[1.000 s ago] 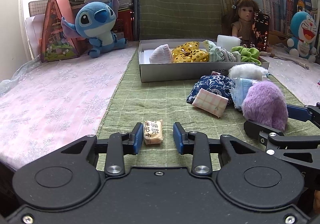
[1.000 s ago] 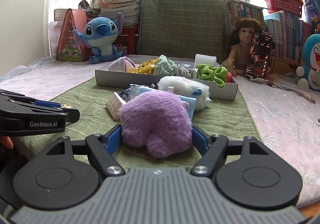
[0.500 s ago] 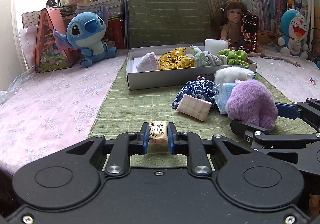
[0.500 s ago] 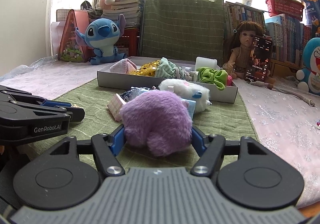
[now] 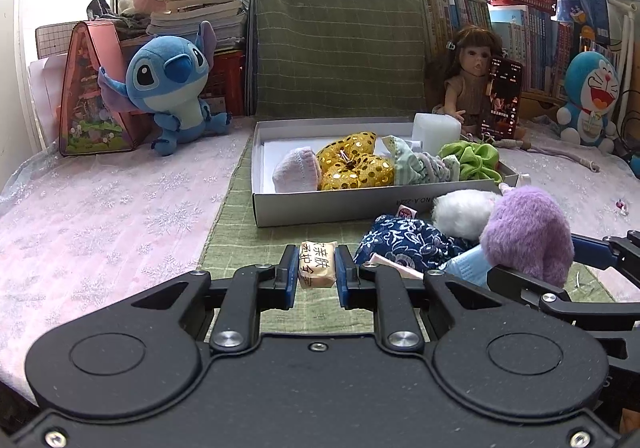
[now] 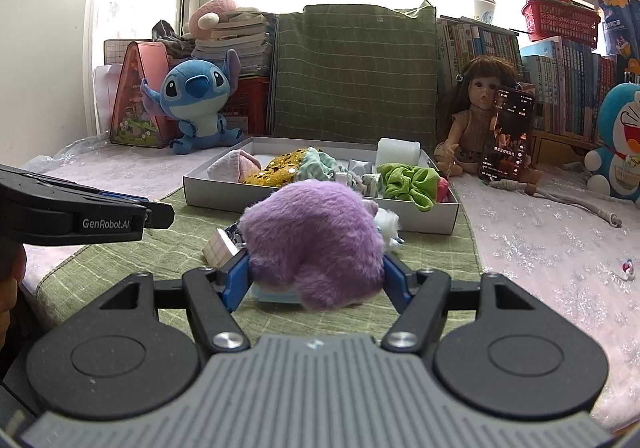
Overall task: Organize soft objects
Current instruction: 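Carry packet into box and open left gripper while right gripper releases purple ball there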
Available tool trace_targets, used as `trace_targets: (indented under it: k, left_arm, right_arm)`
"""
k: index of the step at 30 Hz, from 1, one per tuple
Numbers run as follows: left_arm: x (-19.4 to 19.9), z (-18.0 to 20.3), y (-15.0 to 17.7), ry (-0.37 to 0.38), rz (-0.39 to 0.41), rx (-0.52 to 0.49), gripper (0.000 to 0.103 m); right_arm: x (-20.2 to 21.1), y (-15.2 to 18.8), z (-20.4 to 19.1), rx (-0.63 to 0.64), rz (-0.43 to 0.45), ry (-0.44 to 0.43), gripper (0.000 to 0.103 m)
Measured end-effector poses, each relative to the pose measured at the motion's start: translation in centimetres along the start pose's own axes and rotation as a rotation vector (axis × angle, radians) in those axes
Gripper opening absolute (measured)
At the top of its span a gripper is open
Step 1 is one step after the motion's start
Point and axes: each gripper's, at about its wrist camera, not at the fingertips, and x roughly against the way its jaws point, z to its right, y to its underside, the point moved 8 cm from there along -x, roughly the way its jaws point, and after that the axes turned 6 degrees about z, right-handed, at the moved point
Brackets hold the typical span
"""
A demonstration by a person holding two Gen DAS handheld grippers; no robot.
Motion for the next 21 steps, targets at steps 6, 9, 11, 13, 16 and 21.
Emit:
trace_targets:
  k: [6, 9, 11, 13, 16, 21]
  left_arm:
    - [-1.0, -0.5, -2.6, 0.011, 0.024, 0.016, 0.018]
    - [-1.8, -0.8, -4.3, 0.016, 0.039, 0.032, 0.018]
    - [-2.5, -0.8, -5.5, 0.022, 0.056, 0.025, 0.018]
    - [-3.4, -0.8, -6.5, 0.036, 0.053, 0.028, 0.018]
    - [-5.2, -1.1, -7.9, 0.065, 0.035, 0.069, 0.018]
    - [-8.4, -1.9, -9.4, 0.048, 0.015, 0.087, 0.018]
  right_arm:
    - [-1.2, -1.2, 1.0, -0.02, -0.015, 0.011, 0.07]
    - [-1.9, -2.0, 1.6, -0.046, -0.02, 0.009, 0.07]
    - [-2.6, -2.7, 2.1, -0.061, -0.019, 0.016, 0.07]
    - [-3.4, -3.4, 2.7, -0.081, -0.017, 0.02, 0.07]
    - [-4.7, -4.7, 3.3, -0.114, -0.01, 0.015, 0.07]
    - [-7.4, -7.0, 4.3, -0.155, -0.02, -0.008, 0.07]
